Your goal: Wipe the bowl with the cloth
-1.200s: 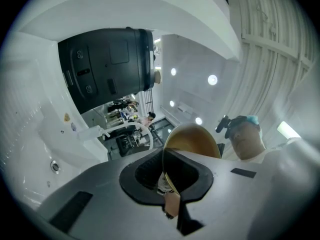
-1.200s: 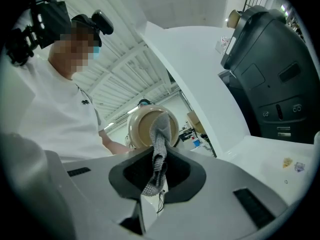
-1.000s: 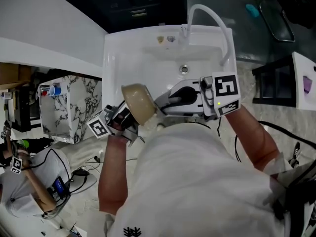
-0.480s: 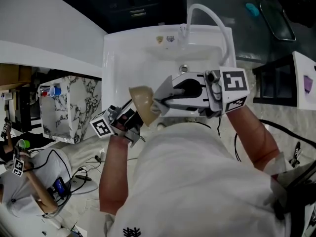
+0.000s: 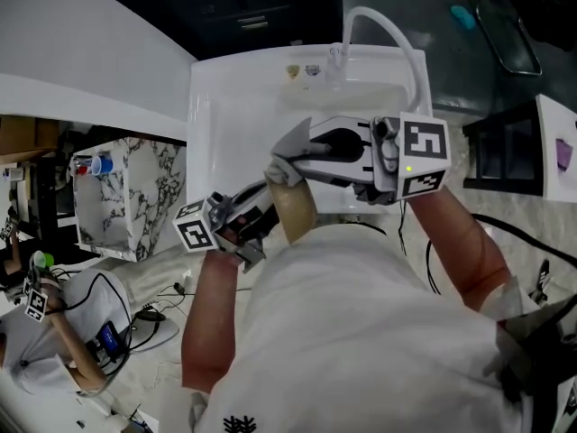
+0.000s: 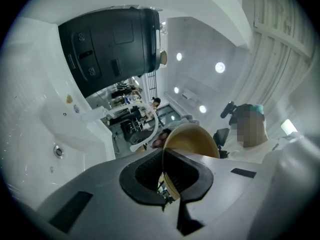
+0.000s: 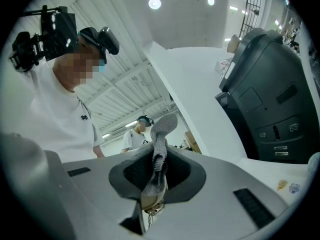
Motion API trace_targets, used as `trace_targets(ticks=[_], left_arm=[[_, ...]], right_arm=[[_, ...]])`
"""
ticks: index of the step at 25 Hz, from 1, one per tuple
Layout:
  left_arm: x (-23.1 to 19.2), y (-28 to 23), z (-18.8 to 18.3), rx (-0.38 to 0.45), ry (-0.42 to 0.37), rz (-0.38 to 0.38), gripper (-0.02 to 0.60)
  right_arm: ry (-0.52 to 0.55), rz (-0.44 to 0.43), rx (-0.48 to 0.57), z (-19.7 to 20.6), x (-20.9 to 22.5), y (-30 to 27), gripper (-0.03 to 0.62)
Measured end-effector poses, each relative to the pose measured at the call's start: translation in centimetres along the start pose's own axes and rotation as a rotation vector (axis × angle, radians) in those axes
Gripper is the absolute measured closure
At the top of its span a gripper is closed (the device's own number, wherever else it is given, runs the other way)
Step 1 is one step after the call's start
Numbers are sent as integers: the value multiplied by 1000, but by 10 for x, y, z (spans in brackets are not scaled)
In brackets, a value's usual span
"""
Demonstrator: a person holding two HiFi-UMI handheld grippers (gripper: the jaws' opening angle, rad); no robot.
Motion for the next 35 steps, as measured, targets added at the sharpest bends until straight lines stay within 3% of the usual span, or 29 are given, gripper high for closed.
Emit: trace_targets(ticks=[7,16,22,25,35], left_arm=[[13,6,-14,87,11,73,561],[11,18,-29,204,35,109,561],[0,27,-31,220,45,87,561],[0,22,-29,232,88,81,561],[0,16,-11,185,103,67,561]], right_arm=[[-32,89,-64,24,18,3,551],[-43,-5,-109,40,-9,4,551],[-39,-99,-100,37,-30,3,551],[-25,-119,-69,30,-34,3,551],[5,-11,-25,20,-13,6,551]])
Point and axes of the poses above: the fingertips, and each gripper's own axes: y backward along the fingers, x to its right, z out of its underside, the point moved 1 cm from there along y, backward along the fingers, and after that the axes turned 1 degree about -x, right-handed, at the moved point
